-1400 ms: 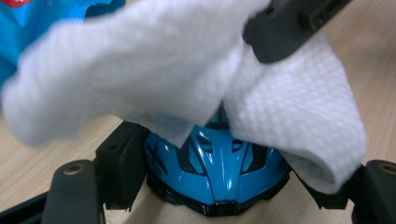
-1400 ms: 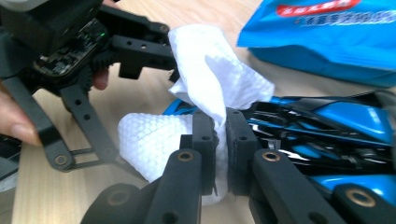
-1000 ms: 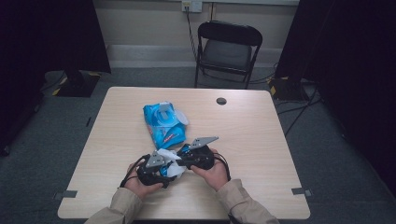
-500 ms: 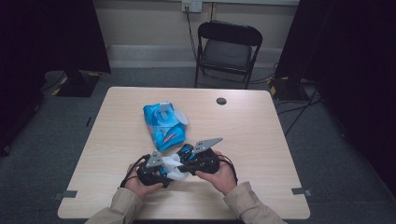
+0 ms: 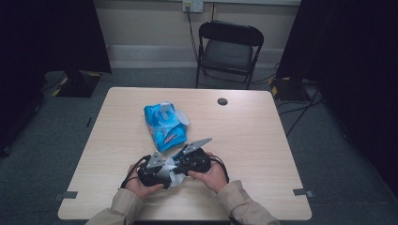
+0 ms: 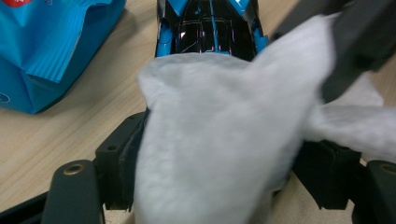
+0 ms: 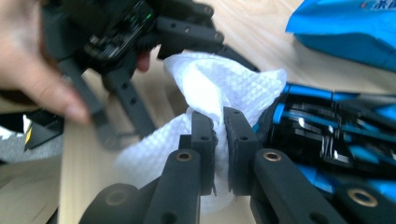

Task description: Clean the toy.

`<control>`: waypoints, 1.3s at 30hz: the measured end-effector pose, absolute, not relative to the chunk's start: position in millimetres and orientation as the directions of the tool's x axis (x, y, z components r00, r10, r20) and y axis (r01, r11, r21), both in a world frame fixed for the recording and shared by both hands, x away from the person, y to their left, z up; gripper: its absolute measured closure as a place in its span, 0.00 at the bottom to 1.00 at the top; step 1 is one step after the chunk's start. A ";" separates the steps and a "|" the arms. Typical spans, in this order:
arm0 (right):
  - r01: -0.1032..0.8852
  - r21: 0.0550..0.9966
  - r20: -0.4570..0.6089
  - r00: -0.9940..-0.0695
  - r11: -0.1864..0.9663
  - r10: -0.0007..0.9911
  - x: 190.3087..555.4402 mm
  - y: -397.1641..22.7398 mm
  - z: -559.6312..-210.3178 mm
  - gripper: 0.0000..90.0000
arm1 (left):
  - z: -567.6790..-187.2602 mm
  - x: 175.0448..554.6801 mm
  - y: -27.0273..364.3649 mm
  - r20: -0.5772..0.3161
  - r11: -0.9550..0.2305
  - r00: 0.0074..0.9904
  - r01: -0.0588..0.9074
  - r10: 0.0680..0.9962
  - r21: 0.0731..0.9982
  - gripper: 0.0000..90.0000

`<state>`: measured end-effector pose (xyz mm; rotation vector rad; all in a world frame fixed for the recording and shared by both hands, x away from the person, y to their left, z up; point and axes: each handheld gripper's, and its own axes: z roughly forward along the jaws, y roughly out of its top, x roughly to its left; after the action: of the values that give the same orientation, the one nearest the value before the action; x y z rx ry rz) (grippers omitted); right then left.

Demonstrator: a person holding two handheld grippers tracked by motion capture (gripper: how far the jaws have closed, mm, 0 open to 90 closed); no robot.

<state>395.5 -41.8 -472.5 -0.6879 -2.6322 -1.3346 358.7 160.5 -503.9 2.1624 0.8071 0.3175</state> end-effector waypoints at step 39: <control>0.410 0.820 0.178 -0.845 0.399 0.504 420.5 -68.5 -476.3 0.94 | -503.8 358.1 160.5 -0.033 -0.486 0.763 0.444 0.645 0.753 0.28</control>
<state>420.5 -68.5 -476.3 -0.8879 -2.7082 -1.5412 358.1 160.5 -503.8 2.1633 0.8104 0.3246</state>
